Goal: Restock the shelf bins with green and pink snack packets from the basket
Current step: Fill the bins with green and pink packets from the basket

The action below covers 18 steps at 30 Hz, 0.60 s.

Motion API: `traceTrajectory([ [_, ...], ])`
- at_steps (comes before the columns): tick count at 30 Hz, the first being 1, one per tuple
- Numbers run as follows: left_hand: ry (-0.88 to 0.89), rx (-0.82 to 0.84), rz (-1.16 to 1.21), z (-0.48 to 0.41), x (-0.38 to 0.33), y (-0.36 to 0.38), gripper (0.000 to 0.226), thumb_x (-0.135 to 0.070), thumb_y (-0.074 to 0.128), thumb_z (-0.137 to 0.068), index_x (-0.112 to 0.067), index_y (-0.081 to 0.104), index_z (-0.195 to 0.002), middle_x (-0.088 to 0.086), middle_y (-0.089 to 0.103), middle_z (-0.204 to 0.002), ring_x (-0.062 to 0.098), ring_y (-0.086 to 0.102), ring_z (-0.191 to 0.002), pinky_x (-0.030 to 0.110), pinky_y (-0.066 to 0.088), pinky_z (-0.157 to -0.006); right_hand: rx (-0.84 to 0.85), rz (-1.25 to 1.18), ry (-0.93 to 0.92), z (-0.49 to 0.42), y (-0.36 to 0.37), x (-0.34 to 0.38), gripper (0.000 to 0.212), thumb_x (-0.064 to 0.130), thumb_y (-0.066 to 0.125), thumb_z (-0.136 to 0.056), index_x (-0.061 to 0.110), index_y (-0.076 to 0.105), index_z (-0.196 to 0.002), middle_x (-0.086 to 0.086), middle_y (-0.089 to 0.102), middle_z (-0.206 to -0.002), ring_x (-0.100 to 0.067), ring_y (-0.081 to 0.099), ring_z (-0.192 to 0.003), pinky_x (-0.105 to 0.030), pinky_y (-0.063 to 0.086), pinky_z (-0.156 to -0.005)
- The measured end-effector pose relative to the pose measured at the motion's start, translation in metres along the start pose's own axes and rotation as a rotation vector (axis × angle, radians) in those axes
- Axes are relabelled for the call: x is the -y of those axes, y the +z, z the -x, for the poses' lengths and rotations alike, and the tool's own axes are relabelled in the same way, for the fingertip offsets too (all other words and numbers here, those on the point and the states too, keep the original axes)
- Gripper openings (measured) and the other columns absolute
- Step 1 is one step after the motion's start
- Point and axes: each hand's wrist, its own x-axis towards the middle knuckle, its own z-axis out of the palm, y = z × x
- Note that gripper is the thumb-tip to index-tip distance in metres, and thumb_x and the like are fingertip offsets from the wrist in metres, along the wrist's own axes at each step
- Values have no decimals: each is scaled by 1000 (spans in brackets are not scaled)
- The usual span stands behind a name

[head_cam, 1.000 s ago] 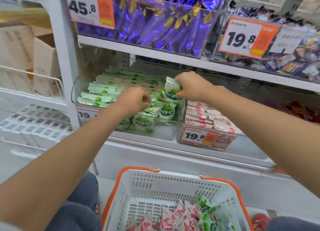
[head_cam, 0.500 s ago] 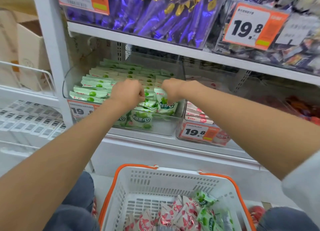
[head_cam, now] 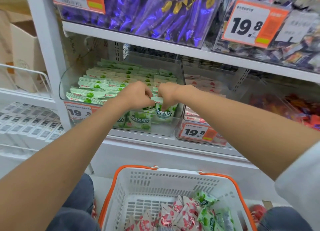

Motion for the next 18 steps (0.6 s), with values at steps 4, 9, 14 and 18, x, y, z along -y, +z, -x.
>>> traceTrajectory([
  [4, 1, -45, 27, -6, 4, 8, 18, -30, 80, -77, -17, 68, -79, 3, 70, -80, 22, 66, -76, 38, 56, -73, 48, 19, -11, -1, -2, 0, 42, 35, 79, -79, 17, 44, -66, 2, 48, -67, -19, 48, -66, -28, 36, -53],
  [9, -8, -62, 103, -13, 6, 12, 17, -22, 77, -83, -17, 62, -76, 1, 64, -73, 20, 60, -69, 28, 46, -63, 62, 53, -8, 4, -20, -9, 49, 31, 79, -79, 15, 38, -58, 2, 38, -60, -16, 35, -53, -29, 33, -53],
  [14, 5, -53, 165, -18, 5, 16, 14, -18, 69, -89, -18, 62, -77, -1, 63, -77, 18, 57, -69, 29, 46, -66, 53, 94, -13, -2, -10, -12, 41, 25, 78, -80, 15, 43, -60, 1, 43, -60, -16, 39, -54, -27, 34, -50],
  [18, 52, -27, 85, -21, 2, 19, 13, -18, 61, -94, -20, 60, -81, -2, 63, -82, 19, 57, -75, 35, 49, -70, 43, 115, -11, -6, -2, -9, 39, 22, 78, -78, 15, 43, -62, 0, 45, -63, -15, 41, -54, -26, 35, -49],
])
